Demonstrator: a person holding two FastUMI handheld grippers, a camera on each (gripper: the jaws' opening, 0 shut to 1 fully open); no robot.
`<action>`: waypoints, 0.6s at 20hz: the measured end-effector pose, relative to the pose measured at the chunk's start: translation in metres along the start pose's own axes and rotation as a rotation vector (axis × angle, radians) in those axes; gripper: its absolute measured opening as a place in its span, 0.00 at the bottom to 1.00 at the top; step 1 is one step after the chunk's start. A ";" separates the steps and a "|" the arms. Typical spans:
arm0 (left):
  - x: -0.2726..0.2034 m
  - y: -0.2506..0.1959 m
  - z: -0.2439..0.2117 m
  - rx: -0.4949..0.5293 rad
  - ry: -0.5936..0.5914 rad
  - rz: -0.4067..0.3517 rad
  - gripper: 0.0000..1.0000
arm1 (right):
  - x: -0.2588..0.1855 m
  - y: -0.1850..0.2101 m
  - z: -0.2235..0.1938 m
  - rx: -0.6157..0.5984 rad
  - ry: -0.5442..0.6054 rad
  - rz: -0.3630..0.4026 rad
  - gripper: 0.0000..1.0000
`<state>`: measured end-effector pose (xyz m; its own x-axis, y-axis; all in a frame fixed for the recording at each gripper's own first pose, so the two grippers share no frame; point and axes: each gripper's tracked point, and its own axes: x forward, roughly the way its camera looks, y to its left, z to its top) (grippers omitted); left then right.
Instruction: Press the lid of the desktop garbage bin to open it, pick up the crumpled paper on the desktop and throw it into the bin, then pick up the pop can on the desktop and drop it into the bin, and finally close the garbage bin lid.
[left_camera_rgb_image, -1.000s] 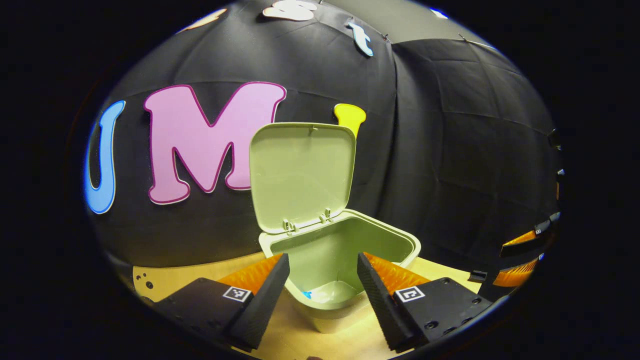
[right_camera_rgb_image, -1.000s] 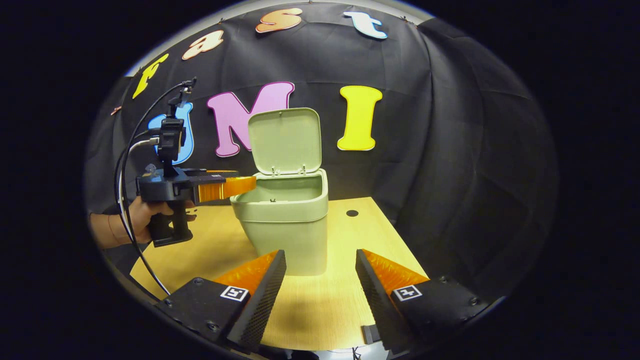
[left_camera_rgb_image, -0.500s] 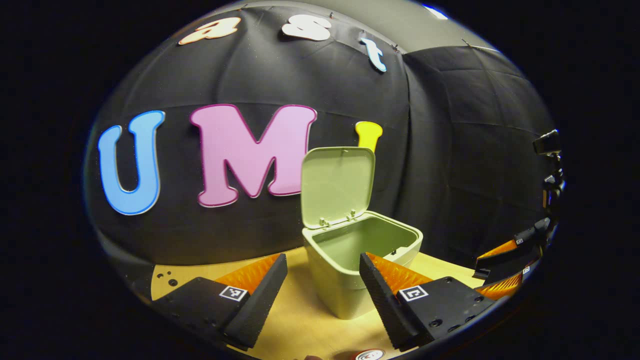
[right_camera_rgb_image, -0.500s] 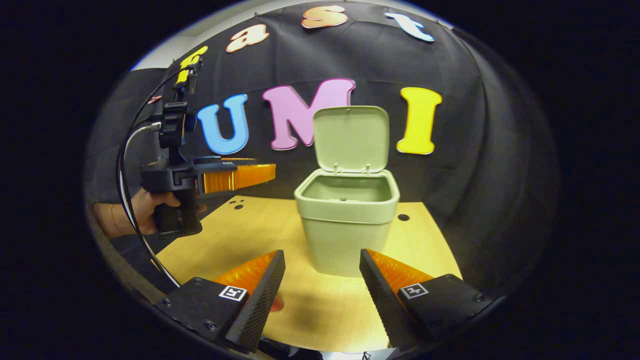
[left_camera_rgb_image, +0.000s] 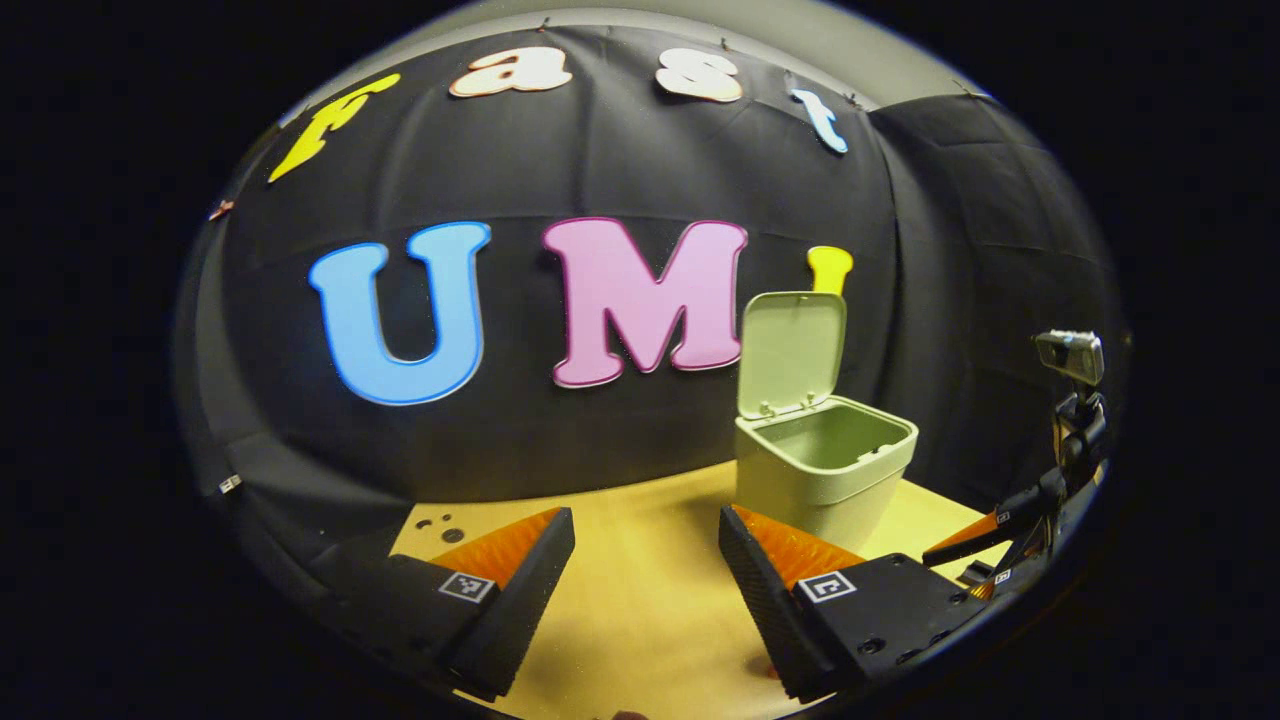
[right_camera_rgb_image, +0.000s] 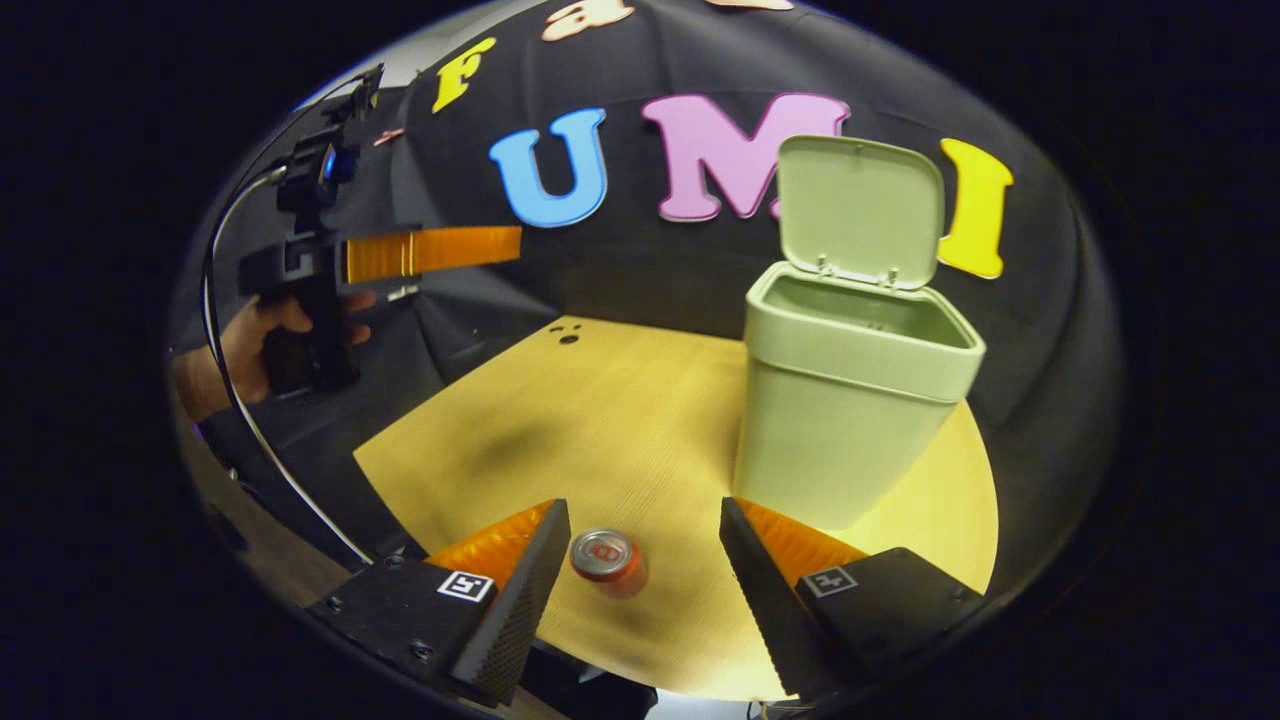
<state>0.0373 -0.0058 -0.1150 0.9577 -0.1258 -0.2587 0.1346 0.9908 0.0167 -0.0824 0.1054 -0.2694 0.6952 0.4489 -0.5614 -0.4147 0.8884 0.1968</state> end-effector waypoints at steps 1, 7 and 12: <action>-0.010 0.010 -0.007 -0.009 0.012 0.025 0.94 | 0.008 0.004 -0.007 -0.015 0.020 0.010 0.95; -0.051 0.052 -0.035 -0.044 0.060 0.132 0.94 | 0.048 0.013 -0.040 -0.055 0.117 0.057 0.95; -0.066 0.075 -0.046 -0.045 0.077 0.180 0.94 | 0.068 0.022 -0.063 -0.097 0.179 0.080 0.95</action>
<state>-0.0271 0.0792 -0.1410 0.9429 0.0567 -0.3283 -0.0506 0.9984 0.0270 -0.0818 0.1497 -0.3541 0.5463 0.4856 -0.6824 -0.5248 0.8335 0.1729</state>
